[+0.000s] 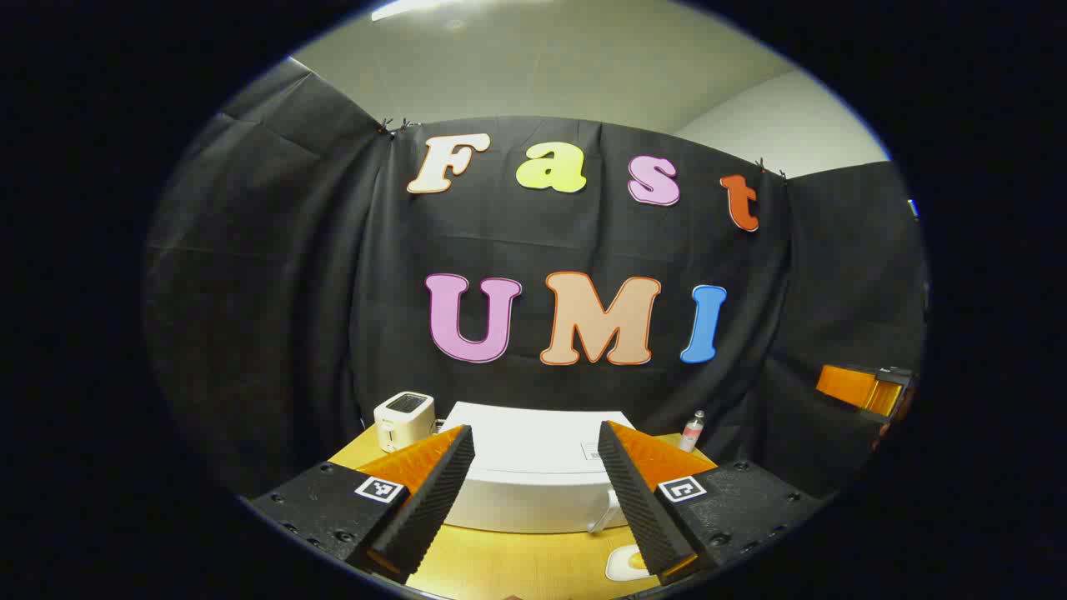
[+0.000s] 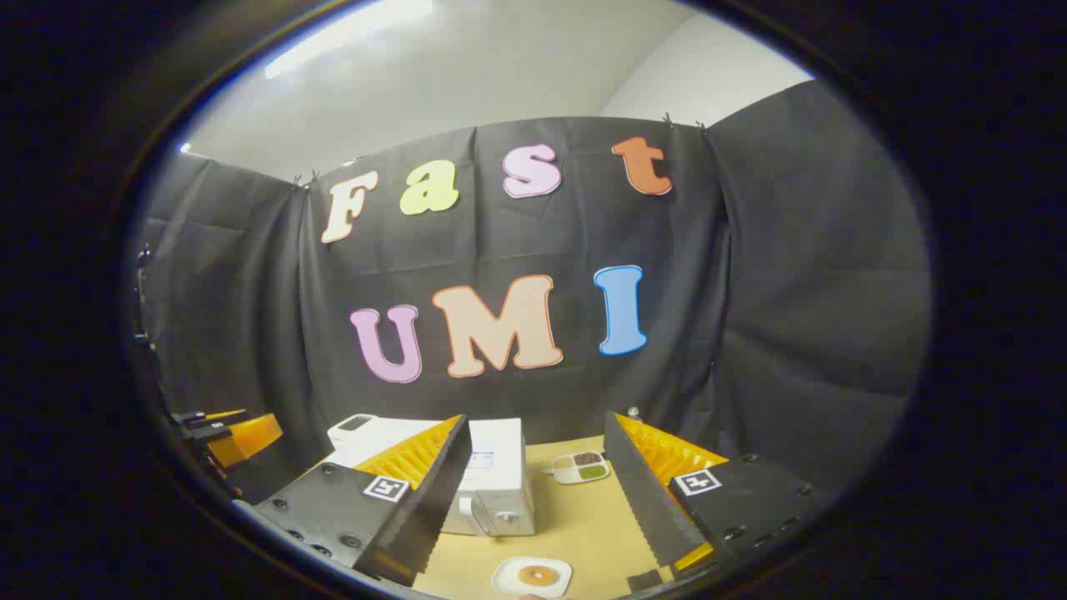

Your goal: Open the microwave oven with the left hand, put the food in, and close the microwave oven.

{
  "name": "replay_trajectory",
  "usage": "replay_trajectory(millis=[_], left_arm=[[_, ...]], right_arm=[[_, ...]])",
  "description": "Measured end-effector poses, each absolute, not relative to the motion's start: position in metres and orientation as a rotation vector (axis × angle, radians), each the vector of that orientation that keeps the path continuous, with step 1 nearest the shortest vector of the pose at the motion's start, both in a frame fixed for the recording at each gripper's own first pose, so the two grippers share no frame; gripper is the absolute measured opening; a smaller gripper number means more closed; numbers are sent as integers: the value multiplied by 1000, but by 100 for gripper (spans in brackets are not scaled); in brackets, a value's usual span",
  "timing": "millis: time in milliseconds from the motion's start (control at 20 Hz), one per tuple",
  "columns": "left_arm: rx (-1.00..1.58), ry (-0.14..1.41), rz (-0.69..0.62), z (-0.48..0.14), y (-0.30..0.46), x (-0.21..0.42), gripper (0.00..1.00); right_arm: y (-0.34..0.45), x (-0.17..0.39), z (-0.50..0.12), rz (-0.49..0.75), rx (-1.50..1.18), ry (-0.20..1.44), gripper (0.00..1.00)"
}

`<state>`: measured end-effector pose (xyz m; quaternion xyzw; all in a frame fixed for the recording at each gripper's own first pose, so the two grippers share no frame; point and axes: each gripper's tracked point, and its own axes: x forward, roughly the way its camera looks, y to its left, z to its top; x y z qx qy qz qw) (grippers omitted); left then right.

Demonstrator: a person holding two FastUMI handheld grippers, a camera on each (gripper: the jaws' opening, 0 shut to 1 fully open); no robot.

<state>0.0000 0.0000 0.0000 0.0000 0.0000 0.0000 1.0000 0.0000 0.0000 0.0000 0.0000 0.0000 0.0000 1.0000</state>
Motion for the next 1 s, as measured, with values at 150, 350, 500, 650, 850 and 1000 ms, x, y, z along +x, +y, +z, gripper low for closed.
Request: replay_trajectory(millis=[150,350,500,650,850,1000], left_arm=[[-41,31,-7,-10,-5,2,95],[-71,70,5,-22,-9,1,95],[-71,78,12,-26,-14,3,92],[-57,71,27,-27,-17,3,95],[-55,93,39,-41,-24,6,95],[-59,125,36,-60,-31,10,95]], right_arm=[[-1,-3,-6,-8,-23,23,92],[-14,1,-11,-19,-40,32,92],[-27,7,-20,-27,-43,45,92],[-38,13,-34,-26,-46,74,92],[-46,18,-45,-9,-33,99,92],[-53,21,-50,-7,-28,105,92]])
